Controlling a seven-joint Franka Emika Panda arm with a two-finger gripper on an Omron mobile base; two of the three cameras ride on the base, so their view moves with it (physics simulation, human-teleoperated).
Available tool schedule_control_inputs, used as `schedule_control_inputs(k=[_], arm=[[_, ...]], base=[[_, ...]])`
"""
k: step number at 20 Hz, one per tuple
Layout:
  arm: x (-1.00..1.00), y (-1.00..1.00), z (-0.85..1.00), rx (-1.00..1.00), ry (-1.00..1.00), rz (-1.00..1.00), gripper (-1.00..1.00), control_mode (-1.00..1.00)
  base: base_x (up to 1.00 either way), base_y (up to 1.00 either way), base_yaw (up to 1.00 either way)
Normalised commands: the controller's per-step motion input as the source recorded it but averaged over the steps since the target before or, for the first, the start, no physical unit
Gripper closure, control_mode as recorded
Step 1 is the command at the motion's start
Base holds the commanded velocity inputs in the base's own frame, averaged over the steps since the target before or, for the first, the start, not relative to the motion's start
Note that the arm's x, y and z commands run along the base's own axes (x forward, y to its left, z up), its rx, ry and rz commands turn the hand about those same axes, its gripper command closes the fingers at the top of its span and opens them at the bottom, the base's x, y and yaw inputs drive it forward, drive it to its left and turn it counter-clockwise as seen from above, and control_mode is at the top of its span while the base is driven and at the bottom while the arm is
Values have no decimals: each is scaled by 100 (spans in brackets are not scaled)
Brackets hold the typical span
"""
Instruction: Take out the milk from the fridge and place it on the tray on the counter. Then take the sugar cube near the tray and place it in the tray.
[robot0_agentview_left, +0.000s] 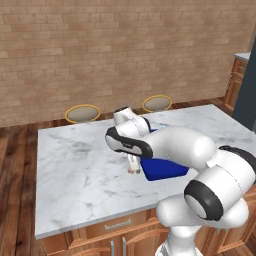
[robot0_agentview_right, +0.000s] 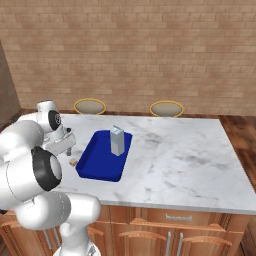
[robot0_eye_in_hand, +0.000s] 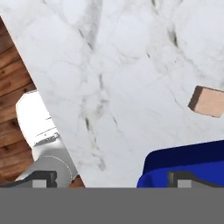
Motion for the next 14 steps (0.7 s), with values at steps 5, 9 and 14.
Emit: schedule_control_inputs(k=[5, 9, 14], arm=[[6, 0, -22, 0, -16, 0, -100, -100], [7, 0, -21, 0, -25, 0, -100, -100], [25, 0, -8, 0, -14, 0, -100, -100]], base=[[0, 0, 0], [0, 0, 0], [0, 0, 0]])
